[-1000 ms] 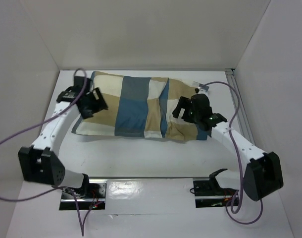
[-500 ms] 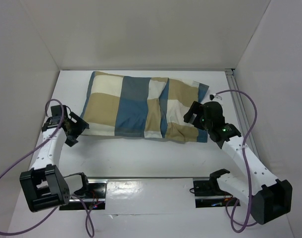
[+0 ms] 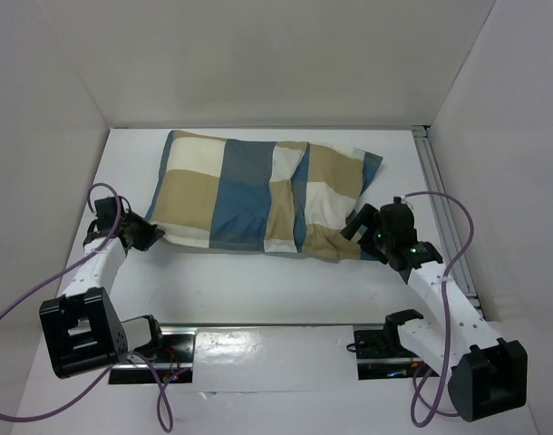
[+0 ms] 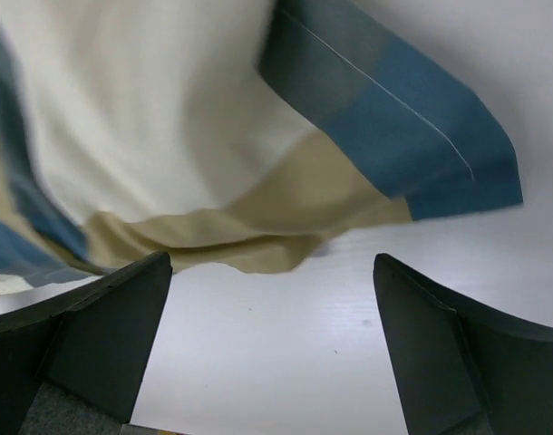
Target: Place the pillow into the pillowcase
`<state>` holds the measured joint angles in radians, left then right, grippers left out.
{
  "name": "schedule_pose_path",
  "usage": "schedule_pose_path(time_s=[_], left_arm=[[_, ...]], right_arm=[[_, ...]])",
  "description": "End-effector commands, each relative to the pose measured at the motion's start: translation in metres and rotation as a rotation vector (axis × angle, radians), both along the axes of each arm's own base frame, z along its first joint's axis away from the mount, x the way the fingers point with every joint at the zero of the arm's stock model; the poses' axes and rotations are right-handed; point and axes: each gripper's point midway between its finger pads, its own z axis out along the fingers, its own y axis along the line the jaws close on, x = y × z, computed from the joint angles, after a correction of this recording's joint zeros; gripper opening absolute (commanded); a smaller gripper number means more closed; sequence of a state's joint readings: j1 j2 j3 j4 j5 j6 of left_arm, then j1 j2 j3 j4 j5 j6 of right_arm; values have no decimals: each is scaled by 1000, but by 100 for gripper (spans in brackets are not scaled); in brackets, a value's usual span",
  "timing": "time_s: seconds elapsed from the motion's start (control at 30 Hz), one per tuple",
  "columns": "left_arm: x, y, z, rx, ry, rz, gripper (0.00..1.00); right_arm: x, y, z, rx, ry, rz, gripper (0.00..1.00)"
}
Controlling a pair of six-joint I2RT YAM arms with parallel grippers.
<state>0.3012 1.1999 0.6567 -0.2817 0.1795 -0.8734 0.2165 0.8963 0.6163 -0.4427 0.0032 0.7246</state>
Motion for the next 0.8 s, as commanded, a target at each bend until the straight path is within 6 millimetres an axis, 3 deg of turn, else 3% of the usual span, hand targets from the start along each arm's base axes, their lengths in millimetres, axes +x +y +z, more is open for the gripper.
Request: schedule_pose_path(time_s=[0.0,0.2,0.33,0.47,0.6,0.77], left_arm=[[23,4,32,-13,-104,-8,0],[30,-2,58,-31,-173,-63,0],[30,-4,61,-40,-176,-72,0],[28,-3,58,-31,-154,-70,0],[24,21,57,5,-123,14,0],[16,55,58,15,-100,137,0]], right_arm=[[-17,-2,-26,89,95,-89,99],[-22,-17,-42,100,109,-220,99],[-17,-15,-50,146,114,-250,97],[-11,-34,-56,61,74,-308,93],[-14,-45,-68,-1,107,-343,95],[-5,-29,-78,-11,152,-216,95]])
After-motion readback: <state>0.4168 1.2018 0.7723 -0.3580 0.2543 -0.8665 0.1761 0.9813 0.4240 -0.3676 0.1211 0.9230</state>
